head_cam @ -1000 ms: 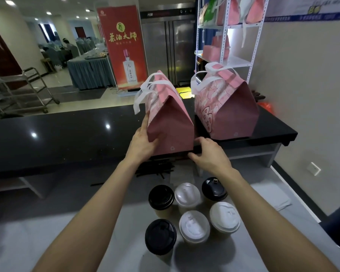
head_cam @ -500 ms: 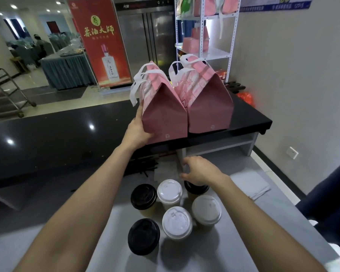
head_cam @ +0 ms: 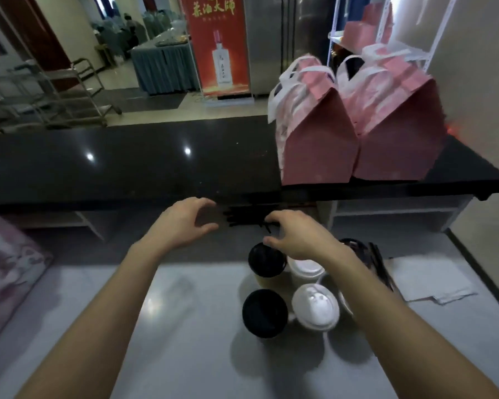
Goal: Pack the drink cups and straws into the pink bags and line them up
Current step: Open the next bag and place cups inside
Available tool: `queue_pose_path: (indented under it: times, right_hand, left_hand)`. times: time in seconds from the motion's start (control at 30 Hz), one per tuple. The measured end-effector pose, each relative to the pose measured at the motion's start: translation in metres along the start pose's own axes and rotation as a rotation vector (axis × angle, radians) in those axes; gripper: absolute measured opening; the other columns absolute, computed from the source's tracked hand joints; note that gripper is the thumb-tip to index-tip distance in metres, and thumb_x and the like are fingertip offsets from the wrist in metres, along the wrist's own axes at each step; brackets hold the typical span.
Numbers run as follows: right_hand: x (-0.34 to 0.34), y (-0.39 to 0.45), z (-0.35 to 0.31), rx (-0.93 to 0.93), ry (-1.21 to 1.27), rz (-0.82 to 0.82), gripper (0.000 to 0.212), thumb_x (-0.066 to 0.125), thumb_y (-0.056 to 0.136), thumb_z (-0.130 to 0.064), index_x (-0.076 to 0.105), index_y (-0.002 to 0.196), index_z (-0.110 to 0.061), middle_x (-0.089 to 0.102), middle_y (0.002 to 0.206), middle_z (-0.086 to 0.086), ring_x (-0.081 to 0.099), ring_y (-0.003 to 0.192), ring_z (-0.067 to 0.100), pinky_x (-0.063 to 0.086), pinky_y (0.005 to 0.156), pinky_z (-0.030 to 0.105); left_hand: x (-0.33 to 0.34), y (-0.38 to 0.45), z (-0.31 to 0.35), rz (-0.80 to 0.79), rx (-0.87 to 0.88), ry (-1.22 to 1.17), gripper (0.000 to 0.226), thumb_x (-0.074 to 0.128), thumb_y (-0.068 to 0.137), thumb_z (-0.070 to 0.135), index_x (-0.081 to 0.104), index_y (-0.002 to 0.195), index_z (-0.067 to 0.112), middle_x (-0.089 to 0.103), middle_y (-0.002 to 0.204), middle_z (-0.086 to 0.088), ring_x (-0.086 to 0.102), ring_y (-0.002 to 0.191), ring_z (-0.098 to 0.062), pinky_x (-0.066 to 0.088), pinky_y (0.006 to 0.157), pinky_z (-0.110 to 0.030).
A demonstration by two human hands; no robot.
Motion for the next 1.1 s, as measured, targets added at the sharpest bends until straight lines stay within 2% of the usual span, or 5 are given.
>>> queue_pose_path:
  times: [0.33,0.57,0.8,0.93,1.1]
  right_hand:
    - [0.127,0.071,-0.221,-0.214,-0.034,-0.181,0.067,0.068,0.103,-0.051,0.046,0.161,-0.025,0.052,0.162,-0.001,0.054,0.142,0.025,0.047,0.109,0.040]
    - [0.216,0.100,-0.404,-0.233,0.001,-0.181,0.059,0.070,0.102,-0.050,0.056,0.153,-0.025,0.060,0.153,0.000,0.062,0.133,0.024,0.052,0.108,0.041]
    - [0.223,0.155,-0.550,-0.295,0.188,0.141,0.037,0.059,0.105,-0.024,0.064,0.142,-0.022,0.062,0.133,0.005,0.066,0.116,0.030,0.056,0.098,0.047]
    - [0.214,0.210,-0.592,-0.379,-0.009,0.154,0.082,0.060,0.091,0.006,0.042,0.161,-0.033,0.028,0.175,-0.001,0.026,0.161,0.027,0.036,0.123,0.049]
    - [0.227,0.225,-0.596,-0.381,-0.325,0.016,0.031,0.065,0.095,-0.022,0.071,0.125,-0.018,0.027,0.176,0.007,-0.003,0.168,0.027,0.002,0.129,0.072]
  left_hand:
    - [-0.030,-0.177,-0.224,-0.035,-0.395,0.042,0.060,0.075,0.098,0.052,0.059,0.151,0.027,0.066,0.146,0.004,0.066,0.127,-0.018,0.055,0.104,-0.042]
    - [-0.096,-0.272,-0.358,0.077,-0.384,-0.078,0.047,0.081,0.096,0.043,0.070,0.139,0.026,0.074,0.116,0.010,0.071,0.099,-0.008,0.060,0.094,-0.035]
    - [-0.161,-0.340,-0.452,0.291,-0.376,-0.151,0.020,0.080,0.095,0.043,0.068,0.109,0.036,0.073,0.085,0.021,0.069,0.077,0.001,0.063,0.080,-0.039]
    - [-0.165,-0.343,-0.476,0.275,-0.376,-0.167,0.056,0.075,0.092,0.063,0.052,0.141,0.047,0.073,0.085,0.020,0.073,0.087,-0.009,0.063,0.087,-0.043]
    - [-0.144,-0.333,-0.492,0.146,-0.371,-0.201,0.073,0.057,0.076,0.097,0.065,0.126,0.044,0.074,0.104,0.024,0.071,0.099,-0.006,0.060,0.097,-0.044]
Point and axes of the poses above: each hand's wrist, its own y-axis towards the middle knuckle, its own x-axis out of the palm, z = x × y, the point moved 7 cm from there along y, towards the middle knuckle
